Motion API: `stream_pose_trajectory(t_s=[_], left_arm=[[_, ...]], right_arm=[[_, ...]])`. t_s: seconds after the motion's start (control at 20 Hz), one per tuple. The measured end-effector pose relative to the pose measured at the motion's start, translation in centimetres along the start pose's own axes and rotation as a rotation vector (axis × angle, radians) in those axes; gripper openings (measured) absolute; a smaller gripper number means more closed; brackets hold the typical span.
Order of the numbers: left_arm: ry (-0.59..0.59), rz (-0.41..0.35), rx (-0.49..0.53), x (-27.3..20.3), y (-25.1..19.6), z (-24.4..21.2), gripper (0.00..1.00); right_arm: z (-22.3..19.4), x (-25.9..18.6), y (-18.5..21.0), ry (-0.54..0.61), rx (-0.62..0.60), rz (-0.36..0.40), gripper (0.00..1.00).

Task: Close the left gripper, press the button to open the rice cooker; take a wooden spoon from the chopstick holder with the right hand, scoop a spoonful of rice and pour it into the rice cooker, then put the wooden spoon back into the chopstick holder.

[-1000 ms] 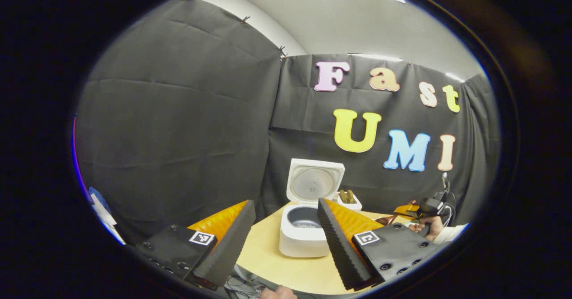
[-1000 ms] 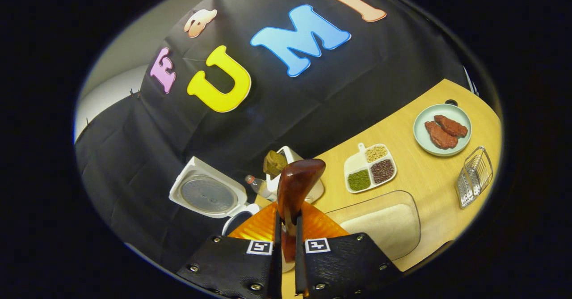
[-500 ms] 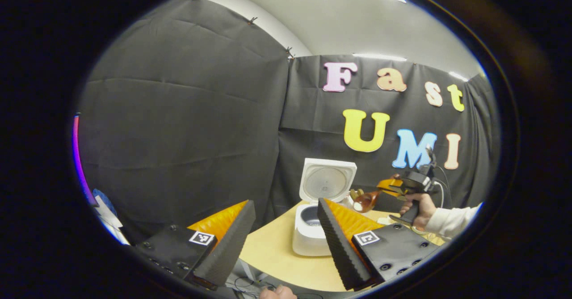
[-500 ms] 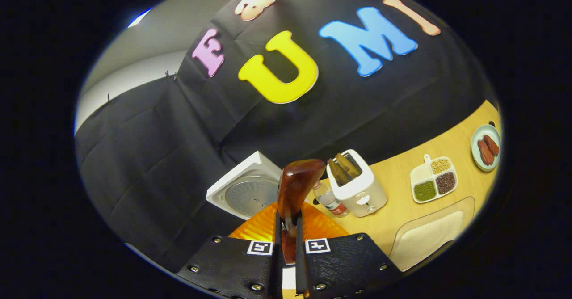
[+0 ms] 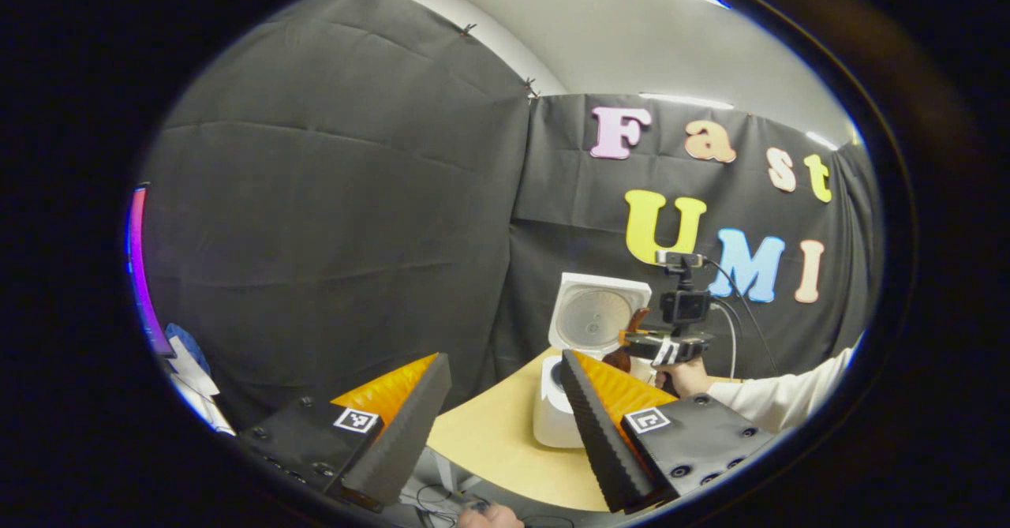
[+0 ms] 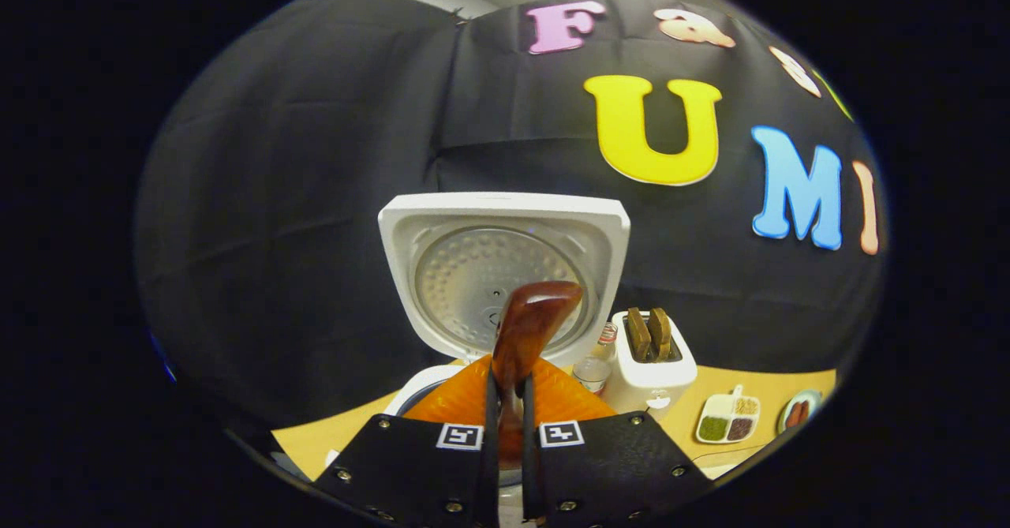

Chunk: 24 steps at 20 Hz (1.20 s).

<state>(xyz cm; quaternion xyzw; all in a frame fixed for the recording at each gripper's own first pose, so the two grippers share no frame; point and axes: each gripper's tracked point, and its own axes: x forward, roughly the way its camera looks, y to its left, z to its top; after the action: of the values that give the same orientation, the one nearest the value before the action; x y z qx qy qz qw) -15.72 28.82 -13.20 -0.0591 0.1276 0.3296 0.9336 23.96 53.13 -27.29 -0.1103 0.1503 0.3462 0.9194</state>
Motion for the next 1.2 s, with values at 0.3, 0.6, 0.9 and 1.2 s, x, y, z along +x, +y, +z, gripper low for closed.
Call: stream_pose_trajectory(t_s=[0.3,0.6,0.9,1.2], left_arm=[[0.018,0.008,-0.030,0.2,1.6,-1.1,0.98],[0.010,0.009,-0.036,0.0,2.4,-0.9,0.98],[-0.017,-0.022,-0.052,-0.5,2.3,0.0,1.00],[-0.061,-0.105,-0.068,-1.7,0.9,1.8,0.94]], right_arm=[[-0.3,0.0,3.3,-0.044,-0.371,0.043,0.12],[-1.1,0.5,3.5,-0.045,-0.547,0.010,0.12],[1.2,-3.6,1.0,-0.030,-0.366,-0.010,0.12],[5.4,-10.9,-3.1,-0.085,-0.285,-0.080,0.12]])
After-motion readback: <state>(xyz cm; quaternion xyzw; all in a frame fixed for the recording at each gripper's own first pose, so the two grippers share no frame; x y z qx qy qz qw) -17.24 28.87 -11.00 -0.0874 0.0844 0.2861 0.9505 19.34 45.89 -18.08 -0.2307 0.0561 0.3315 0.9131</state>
